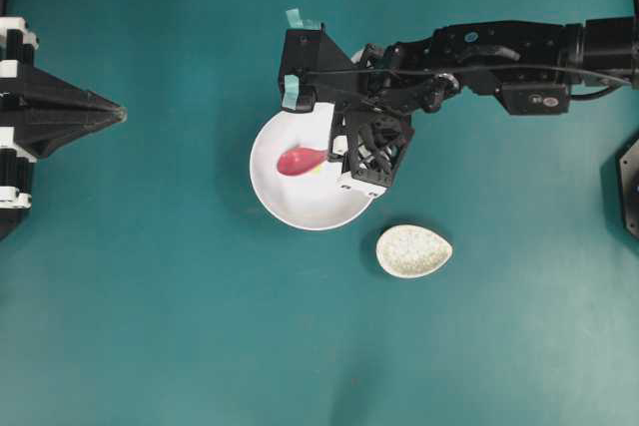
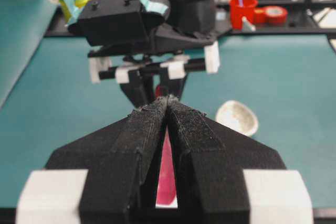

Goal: Scoop the yellow hexagonal prism block from the bowl with a spoon using the right arm.
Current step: 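Push the spoon bowl under the yellow block along the bowl wall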

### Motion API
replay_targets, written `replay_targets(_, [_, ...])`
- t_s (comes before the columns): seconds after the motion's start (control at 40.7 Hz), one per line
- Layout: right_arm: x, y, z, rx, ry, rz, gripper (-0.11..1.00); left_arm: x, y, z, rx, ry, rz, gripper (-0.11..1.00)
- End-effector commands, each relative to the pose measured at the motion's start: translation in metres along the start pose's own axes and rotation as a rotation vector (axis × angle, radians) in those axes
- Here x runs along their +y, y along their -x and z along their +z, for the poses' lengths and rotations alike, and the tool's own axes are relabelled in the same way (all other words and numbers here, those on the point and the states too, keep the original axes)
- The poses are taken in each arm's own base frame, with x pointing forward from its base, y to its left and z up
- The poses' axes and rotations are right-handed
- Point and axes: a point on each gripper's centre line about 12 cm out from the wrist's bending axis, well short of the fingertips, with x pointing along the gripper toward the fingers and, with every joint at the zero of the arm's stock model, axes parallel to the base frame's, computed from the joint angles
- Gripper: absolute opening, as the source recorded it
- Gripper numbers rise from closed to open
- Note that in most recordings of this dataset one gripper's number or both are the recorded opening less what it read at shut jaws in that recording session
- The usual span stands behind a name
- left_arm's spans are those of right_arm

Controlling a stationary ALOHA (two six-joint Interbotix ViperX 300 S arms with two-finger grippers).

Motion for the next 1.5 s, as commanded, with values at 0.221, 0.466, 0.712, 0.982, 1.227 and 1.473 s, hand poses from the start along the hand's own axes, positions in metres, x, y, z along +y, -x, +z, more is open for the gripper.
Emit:
replay_targets(0.221, [0.011, 0.048, 0.011, -0.028, 0.035, 0.014, 0.24, 0.001, -0.002, 0.013, -0.037, 0.001, 0.003, 0.08])
replay_targets(0.466, [0.014, 0.05, -0.005, 0.103, 0.025, 0.036, 0.24, 0.001, -0.002, 0.012, -0.035, 0.003, 0.003, 0.08])
replay_targets(0.712, [0.012, 0.049, -0.005, 0.109, 0.008, 0.025, 0.24, 0.001, -0.002, 0.012, -0.035, 0.003, 0.002, 0.08])
replay_targets(0.982, [0.009, 0.036, -0.01, 0.144, 0.004, 0.022, 0.24, 0.001, -0.002, 0.012, -0.035, 0.003, 0.003, 0.08])
replay_targets(1.227, [0.007, 0.024, -0.012, 0.162, 0.001, 0.019, 0.24, 0.001, -0.002, 0.012, -0.035, 0.001, 0.003, 0.08])
replay_targets(1.473, [0.002, 0.018, -0.008, 0.128, 0.01, 0.005, 0.24, 0.001, -0.002, 0.012, -0.035, 0.001, 0.003, 0.08])
